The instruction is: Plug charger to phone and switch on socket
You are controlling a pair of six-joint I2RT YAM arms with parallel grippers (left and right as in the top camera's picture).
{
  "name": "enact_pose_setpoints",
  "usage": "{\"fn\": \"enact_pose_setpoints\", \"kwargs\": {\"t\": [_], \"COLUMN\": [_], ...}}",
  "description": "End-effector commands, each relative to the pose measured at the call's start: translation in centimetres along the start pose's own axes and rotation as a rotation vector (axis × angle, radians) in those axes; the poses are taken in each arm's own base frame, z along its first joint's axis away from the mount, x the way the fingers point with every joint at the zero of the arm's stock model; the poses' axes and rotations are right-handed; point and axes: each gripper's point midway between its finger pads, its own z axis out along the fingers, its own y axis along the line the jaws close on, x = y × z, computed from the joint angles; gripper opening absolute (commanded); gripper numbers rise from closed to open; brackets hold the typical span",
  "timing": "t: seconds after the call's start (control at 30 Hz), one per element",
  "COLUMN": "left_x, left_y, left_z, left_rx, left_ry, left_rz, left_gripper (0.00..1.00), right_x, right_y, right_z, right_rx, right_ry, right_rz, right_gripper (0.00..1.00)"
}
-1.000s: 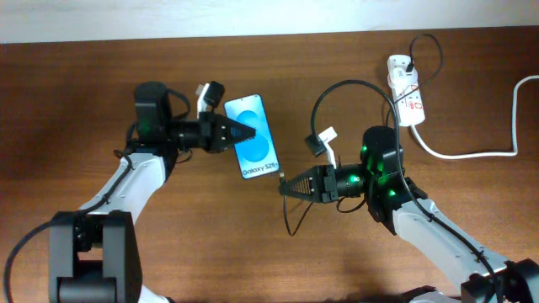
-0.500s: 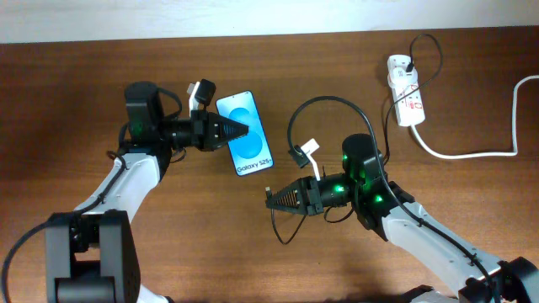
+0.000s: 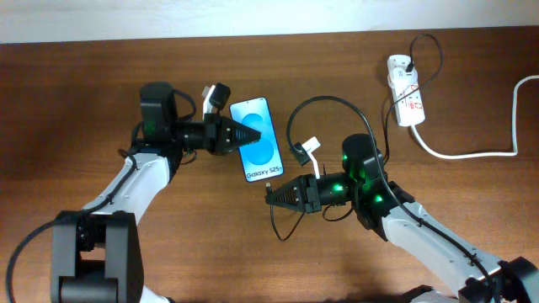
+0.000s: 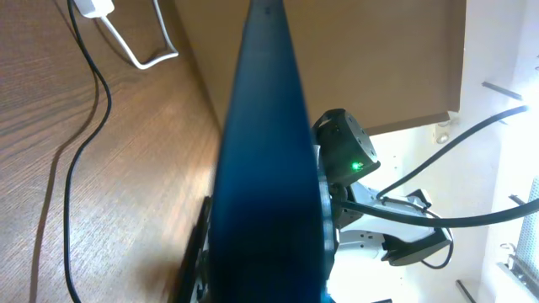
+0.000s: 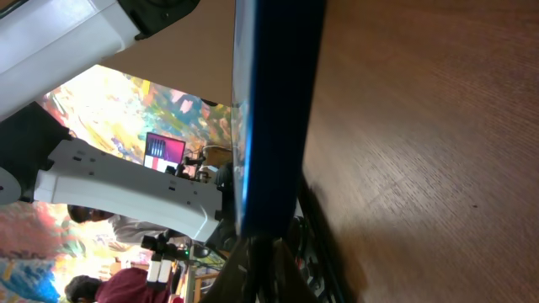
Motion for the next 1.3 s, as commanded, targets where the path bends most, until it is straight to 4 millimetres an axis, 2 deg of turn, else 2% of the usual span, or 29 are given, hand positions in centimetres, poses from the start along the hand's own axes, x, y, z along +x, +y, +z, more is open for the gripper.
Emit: {"fn": "enact_pose_setpoints", "kwargs": {"t": [0.0, 0.3, 0.6, 0.77, 1.27], "left_x": [0.3, 0.3, 0.6, 0.6, 0.6], "left_y": [-0.6, -0.6, -0.7, -0.7, -0.7], "left_z": [-0.1, -0.1, 0.5, 0.6, 0.6], "left_rx": [0.022, 0.022, 0.027, 0.028, 0.028], "left_ry": [0.022, 0.022, 0.038, 0.042, 0.042], "left_rz": [0.022, 0.021, 0.022, 0.023, 0.024], "left_gripper": [0.0, 0.0, 0.0, 0.0, 0.0], "right_x": [-0.4, -0.5, -0.3, 0.1, 0.7], "right_y": [0.2, 0.9, -0.3, 1.2, 1.7], "right_z": [0.1, 0.1, 0.4, 0.3, 0.2], "right_rx": [0.002, -0.026, -0.026, -0.092, -0.124], "right_ry": [-0.006, 0.0, 0.019, 0.057, 0.089], "right_rz": [-0.031, -0.069, -0.032, -0.084, -0.068], "right_gripper": [0.04, 0.04, 0.04, 0.04, 0.04]}}
